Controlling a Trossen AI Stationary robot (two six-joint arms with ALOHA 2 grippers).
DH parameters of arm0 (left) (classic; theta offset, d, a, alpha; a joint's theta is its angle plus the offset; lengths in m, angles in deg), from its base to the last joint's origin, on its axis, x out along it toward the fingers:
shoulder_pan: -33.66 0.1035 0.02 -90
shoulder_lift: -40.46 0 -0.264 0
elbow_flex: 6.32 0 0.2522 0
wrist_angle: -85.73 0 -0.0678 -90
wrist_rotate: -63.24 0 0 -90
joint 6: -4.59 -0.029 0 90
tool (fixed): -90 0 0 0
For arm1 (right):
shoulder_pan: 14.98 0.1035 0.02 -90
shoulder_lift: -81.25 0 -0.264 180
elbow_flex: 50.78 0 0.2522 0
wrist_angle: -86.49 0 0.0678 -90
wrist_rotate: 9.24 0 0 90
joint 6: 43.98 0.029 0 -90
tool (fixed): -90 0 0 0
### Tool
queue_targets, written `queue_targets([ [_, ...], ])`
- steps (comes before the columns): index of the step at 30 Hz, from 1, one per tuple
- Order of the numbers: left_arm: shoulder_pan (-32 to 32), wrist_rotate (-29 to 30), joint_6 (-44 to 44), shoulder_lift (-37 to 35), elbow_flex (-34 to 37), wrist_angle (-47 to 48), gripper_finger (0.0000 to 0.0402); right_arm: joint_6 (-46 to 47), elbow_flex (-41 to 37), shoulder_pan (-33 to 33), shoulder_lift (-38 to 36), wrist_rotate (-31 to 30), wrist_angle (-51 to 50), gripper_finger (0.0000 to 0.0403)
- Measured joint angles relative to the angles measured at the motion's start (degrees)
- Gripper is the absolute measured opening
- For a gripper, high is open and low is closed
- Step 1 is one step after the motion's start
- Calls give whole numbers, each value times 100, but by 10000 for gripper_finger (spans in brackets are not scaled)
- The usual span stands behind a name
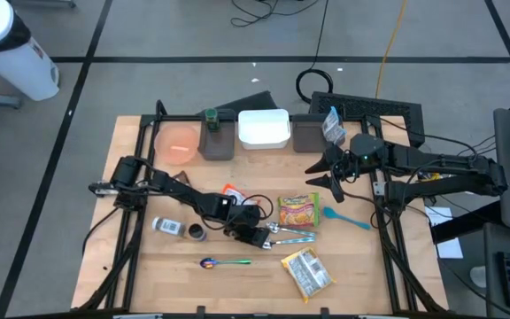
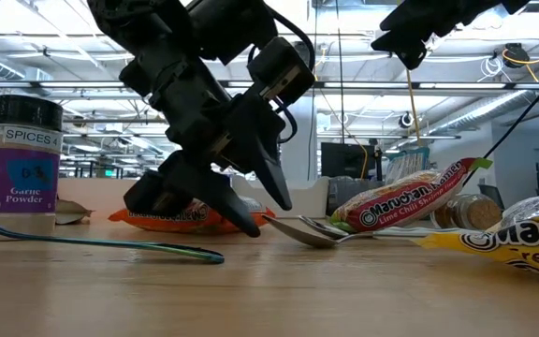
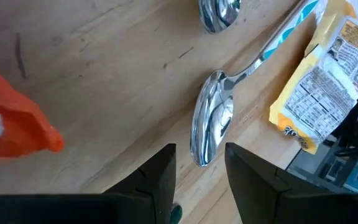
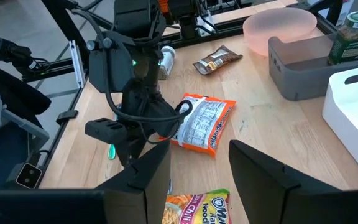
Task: Pick & Place Food Item
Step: Put the bottom blue spoon into the white bin
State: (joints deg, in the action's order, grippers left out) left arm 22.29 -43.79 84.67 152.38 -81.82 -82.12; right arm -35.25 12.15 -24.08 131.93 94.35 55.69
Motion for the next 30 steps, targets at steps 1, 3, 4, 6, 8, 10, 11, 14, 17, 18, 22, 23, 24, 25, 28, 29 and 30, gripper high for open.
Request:
queue_targets([
  [1,2,24,6,0,0,2,145,-2,0,0,0,0,0,155],
  [3,7,63,23,0,0,1,144,-2,0,0,0,0,-1,155],
  [4,14,63,23,0,0,0,143,-2,0,0,0,0,0,155],
  [6,17,63,25,0,0,0,132,-14,0,0,0,0,0,155],
  [8,17,63,25,0,0,2,113,-46,0,0,0,-1,0,155],
  [10,17,63,25,0,0,-14,91,-48,0,0,0,0,0,155],
  [11,17,61,24,0,0,-27,80,-51,0,0,0,0,0,155],
  [14,16,63,2,0,0,-97,48,-90,0,0,0,-1,-1,155],
  [17,17,63,-2,0,0,-169,20,-90,0,0,0,0,0,155],
  [18,17,63,-4,0,0,-166,12,-90,0,0,0,0,0,155],
  [22,17,63,-28,0,0,-160,10,-103,0,0,0,0,-1,155],
  [23,15,63,-40,0,0,-160,12,-110,0,-2,0,-1,0,155],
  [24,17,63,-48,0,0,-160,12,-111,0,0,0,-2,-1,155],
  [25,17,59,-78,0,0,-160,10,-111,0,-2,0,0,0,155],
  [28,17,-13,-163,0,0,-163,5,-111,0,-2,0,-1,0,155],
  [29,17,-66,-194,0,0,-162,6,-111,0,0,0,-1,0,155],
  [30,17,-122,-211,0,0,-162,7,-111,0,-2,0,0,-1,155],
])
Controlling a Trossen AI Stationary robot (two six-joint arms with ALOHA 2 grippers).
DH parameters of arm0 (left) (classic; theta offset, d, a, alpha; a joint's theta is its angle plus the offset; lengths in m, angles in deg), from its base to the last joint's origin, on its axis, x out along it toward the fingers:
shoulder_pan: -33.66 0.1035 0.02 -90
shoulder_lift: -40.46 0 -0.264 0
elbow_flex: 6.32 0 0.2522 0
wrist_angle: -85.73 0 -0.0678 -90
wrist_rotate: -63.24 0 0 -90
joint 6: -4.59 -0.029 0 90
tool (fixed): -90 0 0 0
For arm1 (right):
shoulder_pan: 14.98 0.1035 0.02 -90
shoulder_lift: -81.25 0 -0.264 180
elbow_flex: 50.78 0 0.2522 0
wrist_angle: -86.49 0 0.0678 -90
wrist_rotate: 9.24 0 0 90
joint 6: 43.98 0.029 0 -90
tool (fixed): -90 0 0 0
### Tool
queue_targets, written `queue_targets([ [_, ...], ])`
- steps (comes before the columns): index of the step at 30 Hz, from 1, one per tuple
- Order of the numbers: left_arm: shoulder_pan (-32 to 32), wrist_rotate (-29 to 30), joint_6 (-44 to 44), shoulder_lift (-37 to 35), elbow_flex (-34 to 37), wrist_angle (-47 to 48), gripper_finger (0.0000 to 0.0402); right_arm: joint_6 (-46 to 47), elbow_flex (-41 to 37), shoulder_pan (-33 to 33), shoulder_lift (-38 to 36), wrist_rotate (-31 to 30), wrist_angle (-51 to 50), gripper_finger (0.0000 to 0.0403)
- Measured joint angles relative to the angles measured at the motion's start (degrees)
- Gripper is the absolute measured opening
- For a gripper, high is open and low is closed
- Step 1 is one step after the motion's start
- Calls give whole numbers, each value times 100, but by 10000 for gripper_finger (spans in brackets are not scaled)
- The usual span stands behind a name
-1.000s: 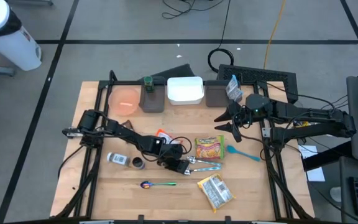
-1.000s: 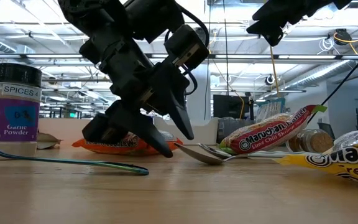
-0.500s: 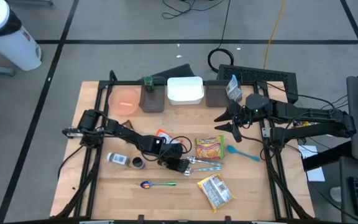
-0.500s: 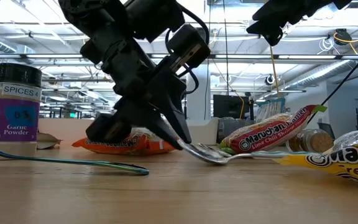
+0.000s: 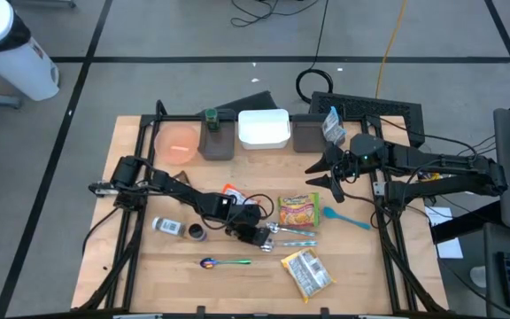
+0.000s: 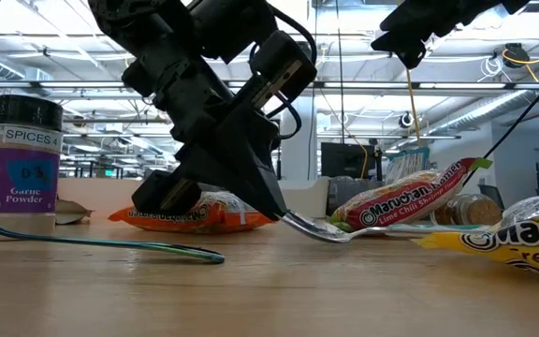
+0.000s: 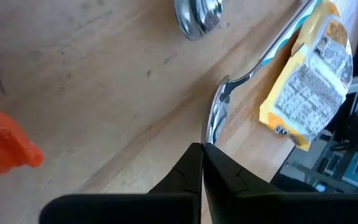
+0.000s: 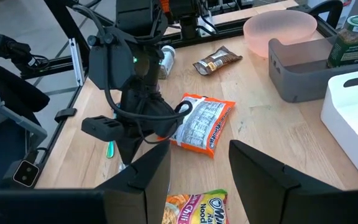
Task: Pick & Place Food Item
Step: Put the bottom blue spoon into the white bin
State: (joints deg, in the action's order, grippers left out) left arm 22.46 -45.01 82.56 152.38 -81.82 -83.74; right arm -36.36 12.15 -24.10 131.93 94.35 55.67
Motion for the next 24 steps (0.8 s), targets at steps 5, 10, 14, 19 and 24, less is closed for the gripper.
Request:
queue_targets([
  [5,2,-259,-121,-2,0,-2,5,5,0,0,0,0,-1,155],
  [10,20,-277,-247,-123,0,7,3,11,0,-1,0,0,0,155],
  [14,103,-267,-350,-262,0,49,3,20,0,-1,1,0,-1,155],
  [19,239,-232,-494,-491,0,184,2,15,0,-3,2,0,4,155],
  [24,374,-226,-618,-708,0,297,1,4,0,-3,3,0,4,155],
])
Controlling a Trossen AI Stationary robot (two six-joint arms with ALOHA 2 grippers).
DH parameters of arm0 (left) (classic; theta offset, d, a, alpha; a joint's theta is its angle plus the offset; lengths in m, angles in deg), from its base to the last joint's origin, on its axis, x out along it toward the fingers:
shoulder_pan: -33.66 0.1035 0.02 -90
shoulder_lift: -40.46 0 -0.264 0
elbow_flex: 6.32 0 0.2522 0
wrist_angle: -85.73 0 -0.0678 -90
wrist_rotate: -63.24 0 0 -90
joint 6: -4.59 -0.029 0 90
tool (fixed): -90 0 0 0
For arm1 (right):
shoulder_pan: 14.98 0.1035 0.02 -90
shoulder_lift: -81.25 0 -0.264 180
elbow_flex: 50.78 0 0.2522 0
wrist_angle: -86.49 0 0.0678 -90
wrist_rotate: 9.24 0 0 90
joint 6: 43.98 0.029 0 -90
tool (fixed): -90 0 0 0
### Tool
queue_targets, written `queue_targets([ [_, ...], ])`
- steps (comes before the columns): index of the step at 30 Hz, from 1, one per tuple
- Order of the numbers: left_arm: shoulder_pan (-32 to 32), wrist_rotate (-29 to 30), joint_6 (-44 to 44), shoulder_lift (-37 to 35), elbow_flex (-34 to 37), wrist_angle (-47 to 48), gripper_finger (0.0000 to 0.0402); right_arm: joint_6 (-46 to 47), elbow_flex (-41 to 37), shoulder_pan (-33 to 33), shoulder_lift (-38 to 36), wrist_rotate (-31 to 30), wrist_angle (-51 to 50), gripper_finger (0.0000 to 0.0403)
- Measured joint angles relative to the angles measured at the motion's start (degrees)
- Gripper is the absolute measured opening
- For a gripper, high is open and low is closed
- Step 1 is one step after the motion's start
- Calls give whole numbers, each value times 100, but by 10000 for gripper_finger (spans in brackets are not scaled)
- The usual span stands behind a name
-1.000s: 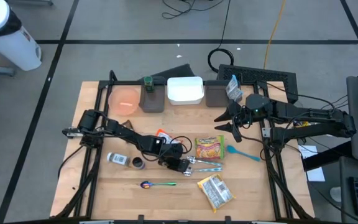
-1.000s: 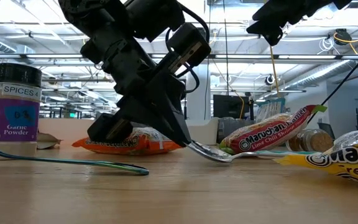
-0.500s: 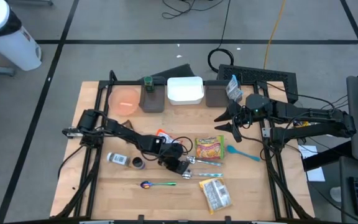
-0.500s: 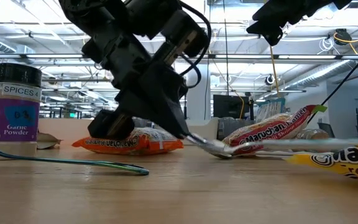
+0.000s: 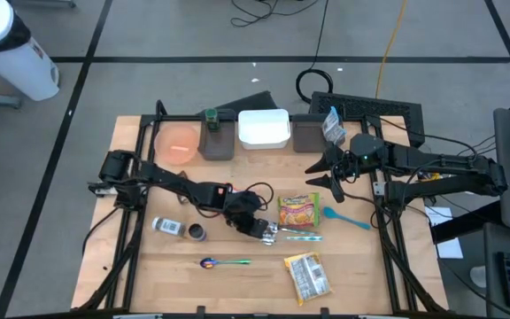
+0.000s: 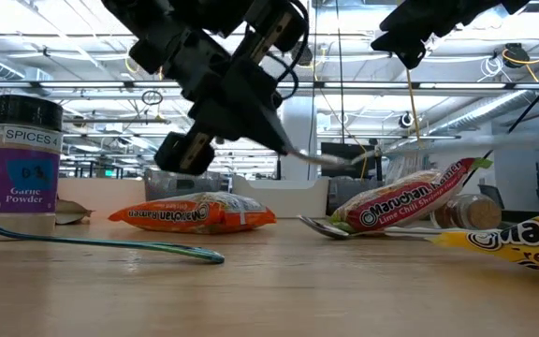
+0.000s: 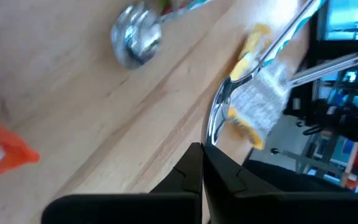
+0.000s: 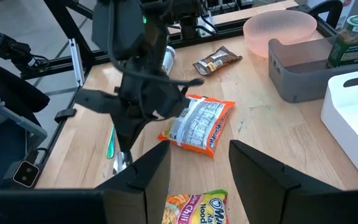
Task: Pick & Place Food Item
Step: Put the bottom blue spoon into the white bin
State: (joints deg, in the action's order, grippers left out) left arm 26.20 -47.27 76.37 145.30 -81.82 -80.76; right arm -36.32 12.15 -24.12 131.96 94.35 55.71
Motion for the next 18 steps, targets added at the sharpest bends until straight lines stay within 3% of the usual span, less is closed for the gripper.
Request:
queue_targets([
  [18,466,-50,-781,-351,-187,541,1,-86,2,-17,91,5,275,155],
])
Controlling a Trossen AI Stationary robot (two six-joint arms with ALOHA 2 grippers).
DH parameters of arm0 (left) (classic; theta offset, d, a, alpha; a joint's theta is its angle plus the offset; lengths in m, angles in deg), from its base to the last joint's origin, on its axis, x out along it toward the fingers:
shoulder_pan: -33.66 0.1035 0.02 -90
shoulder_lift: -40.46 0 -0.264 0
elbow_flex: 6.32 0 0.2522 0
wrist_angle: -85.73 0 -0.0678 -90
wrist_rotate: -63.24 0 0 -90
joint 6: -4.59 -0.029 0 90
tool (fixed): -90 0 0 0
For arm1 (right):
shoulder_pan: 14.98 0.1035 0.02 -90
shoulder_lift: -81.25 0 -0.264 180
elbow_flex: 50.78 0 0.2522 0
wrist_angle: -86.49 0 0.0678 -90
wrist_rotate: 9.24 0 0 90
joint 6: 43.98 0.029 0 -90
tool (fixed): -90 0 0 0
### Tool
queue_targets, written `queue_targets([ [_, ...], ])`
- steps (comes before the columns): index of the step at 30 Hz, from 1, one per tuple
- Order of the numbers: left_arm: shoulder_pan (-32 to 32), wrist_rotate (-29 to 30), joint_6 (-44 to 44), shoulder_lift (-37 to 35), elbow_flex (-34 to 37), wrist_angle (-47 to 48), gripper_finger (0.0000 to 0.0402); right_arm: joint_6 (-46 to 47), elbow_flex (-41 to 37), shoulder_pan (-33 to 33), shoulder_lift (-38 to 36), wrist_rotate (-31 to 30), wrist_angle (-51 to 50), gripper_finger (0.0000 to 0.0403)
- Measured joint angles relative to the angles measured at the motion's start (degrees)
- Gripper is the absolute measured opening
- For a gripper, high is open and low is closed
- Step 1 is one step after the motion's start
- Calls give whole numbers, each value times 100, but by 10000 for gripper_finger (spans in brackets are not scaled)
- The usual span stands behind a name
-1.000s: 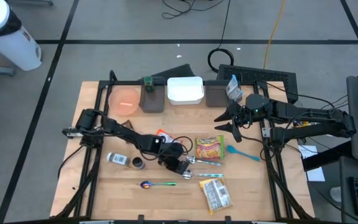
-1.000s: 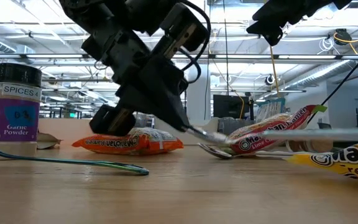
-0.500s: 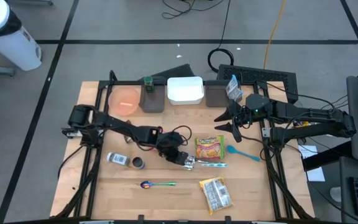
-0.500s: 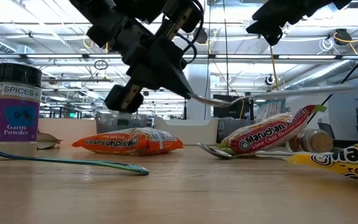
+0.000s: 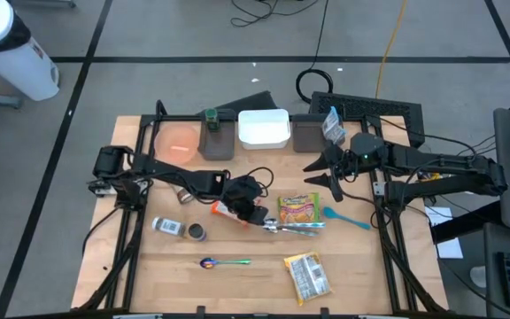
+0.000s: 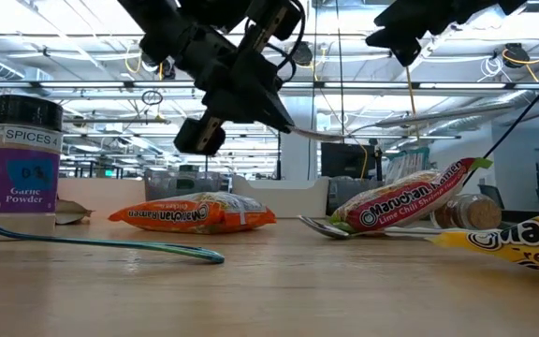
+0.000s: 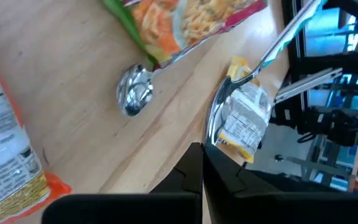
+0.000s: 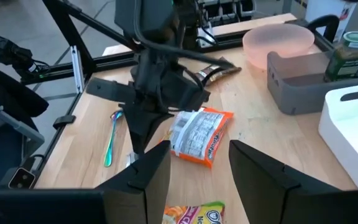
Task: Pick & Place Food Item
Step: Put the bottom blue spoon into the white bin
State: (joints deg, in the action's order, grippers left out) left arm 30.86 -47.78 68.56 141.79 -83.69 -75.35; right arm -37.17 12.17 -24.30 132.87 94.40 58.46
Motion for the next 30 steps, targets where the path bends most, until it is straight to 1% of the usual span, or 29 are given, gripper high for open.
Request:
queue_targets([
  [4,132,5,-623,-16,-469,850,0,193,0,0,191,46,57,155],
  [10,403,250,-1632,-21,-1328,2302,0,475,0,-9,652,1077,785,155],
  [13,539,452,-2113,-21,-1770,2909,0,675,0,-11,897,1357,1118,155],
  [22,819,1091,-3088,-21,-2932,4182,0,1094,0,-13,1510,1371,1399,155],
  [26,859,1252,-3334,-21,-3222,4526,0,1394,0,-13,1773,1366,1925,155],
  [30,852,1314,-3442,-25,-3279,4586,0,1617,0,-58,2000,1345,2484,155],
])
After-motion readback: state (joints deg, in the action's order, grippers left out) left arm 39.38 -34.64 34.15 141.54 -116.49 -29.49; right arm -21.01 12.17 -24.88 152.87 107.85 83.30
